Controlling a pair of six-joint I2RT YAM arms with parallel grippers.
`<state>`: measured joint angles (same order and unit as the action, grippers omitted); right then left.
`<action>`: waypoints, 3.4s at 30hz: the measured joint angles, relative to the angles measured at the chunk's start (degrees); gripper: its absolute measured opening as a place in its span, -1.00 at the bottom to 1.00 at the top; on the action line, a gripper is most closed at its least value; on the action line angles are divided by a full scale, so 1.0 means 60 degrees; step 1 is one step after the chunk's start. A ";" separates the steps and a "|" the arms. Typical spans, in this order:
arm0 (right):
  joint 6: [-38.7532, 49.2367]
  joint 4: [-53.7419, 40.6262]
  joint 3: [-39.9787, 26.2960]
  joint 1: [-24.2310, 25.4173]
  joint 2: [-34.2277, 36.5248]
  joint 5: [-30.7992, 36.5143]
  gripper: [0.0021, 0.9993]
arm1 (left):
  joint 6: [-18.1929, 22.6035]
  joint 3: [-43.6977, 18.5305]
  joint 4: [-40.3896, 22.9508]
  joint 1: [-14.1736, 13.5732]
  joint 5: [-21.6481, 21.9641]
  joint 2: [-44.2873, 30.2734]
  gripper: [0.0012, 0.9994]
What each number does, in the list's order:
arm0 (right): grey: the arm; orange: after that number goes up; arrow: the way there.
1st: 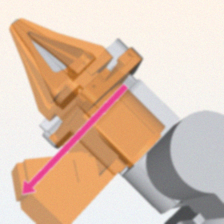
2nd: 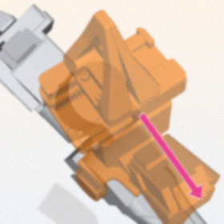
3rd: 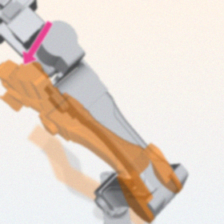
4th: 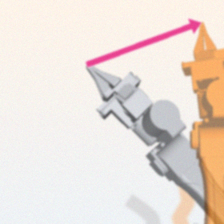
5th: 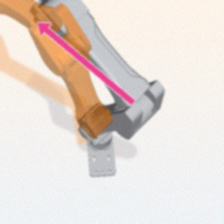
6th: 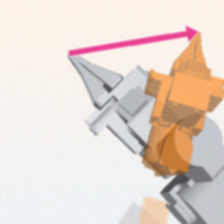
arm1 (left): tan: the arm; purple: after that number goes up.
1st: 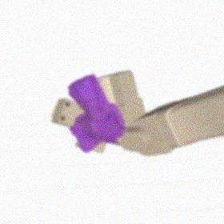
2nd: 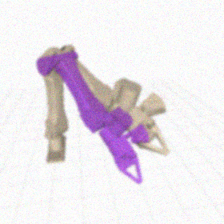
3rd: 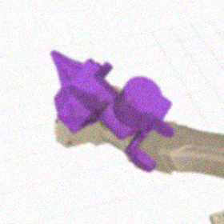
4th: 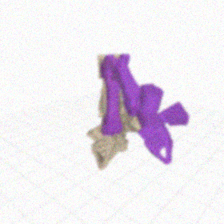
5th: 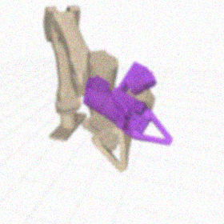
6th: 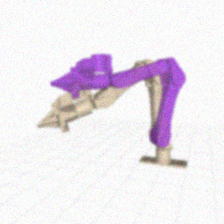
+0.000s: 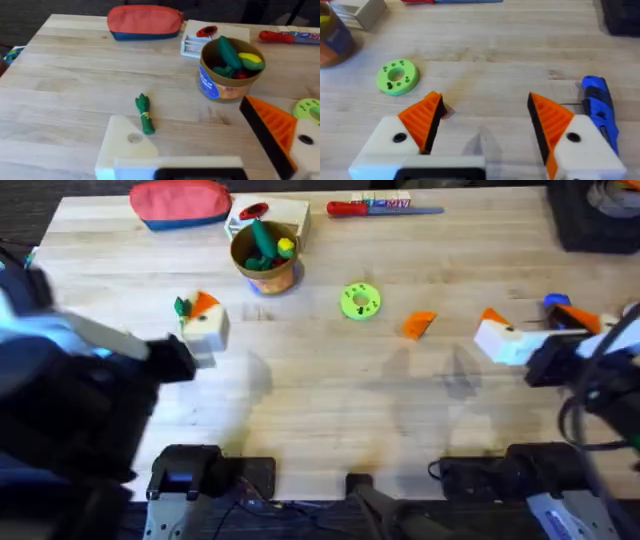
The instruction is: Pick up the gripper from the table and insert it into the empty holder that is missing its gripper. Then pick up a screw, insert it into the mounting hole, and use the screwdriver to tighten it. Finally, clean up the table by picking up the vegetable and placing it into the bucket.
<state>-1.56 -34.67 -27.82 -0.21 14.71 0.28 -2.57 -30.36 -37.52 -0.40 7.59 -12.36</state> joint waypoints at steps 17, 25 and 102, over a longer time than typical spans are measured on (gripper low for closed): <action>-0.0004 -0.2316 -0.4324 0.0000 0.5680 -0.0027 0.98 | -0.0590 -0.3069 -0.0655 0.2028 -0.0636 -0.7863 0.97; -0.0003 -0.2315 -0.4324 0.0000 0.5713 -0.0027 0.98 | -0.0592 -0.3069 -0.0120 0.3085 -0.0997 -0.8743 -0.22; -0.0029 -0.2340 -0.4327 0.0000 0.5713 -0.0027 0.98 | 0.0916 0.4919 0.5784 -0.5107 -0.4077 0.2026 0.98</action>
<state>-1.74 -48.71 -53.78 -0.21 48.99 0.12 2.93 -0.85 -2.82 -31.05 -16.87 -0.21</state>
